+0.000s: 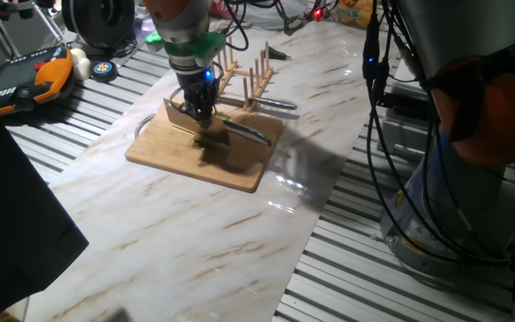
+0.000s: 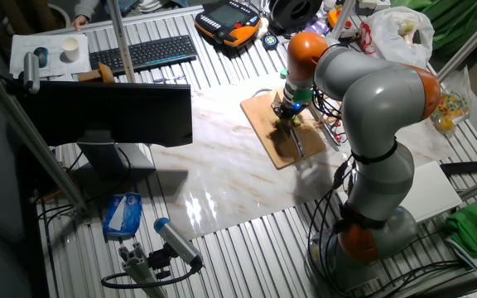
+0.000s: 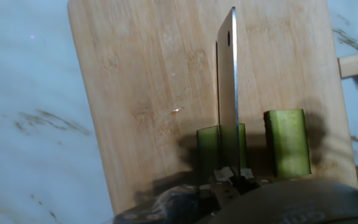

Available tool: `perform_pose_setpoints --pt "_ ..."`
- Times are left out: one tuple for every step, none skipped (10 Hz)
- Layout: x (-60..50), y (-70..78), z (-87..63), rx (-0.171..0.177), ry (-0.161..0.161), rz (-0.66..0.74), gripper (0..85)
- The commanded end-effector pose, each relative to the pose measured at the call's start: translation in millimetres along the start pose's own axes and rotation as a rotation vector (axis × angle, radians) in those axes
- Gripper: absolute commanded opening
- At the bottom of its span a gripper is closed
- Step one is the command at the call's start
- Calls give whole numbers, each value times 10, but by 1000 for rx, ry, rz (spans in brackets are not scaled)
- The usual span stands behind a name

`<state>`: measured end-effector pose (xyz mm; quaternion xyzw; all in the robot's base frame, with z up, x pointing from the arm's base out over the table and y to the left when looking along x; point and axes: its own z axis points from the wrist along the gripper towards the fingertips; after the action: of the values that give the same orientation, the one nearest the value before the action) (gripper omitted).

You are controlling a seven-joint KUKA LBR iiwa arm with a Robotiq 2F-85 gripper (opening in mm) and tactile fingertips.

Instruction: Cut the cucumber into segments

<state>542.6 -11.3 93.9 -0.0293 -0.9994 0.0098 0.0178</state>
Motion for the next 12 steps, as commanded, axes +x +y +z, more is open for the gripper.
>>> perform_pose_setpoints --pt "2 -1 2 -3 2 -2 7" --pt "15 -4 11 -3 -3 -2 7" --pt "25 -5 25 -3 -4 -4 7" --pt "35 -3 36 -3 -6 -4 7" --pt "40 4 47 -4 -7 -4 7" --pt "42 5 57 -4 -10 -4 7" --pt "42 12 80 -5 -12 -4 7" --pt "40 24 108 -6 -16 -2 7" --pt "42 24 101 -6 -15 -2 7" --pt "45 24 88 -7 -12 -2 7" --pt "49 24 62 -8 -7 -2 7" --pt "49 9 18 -6 -1 -1 7"
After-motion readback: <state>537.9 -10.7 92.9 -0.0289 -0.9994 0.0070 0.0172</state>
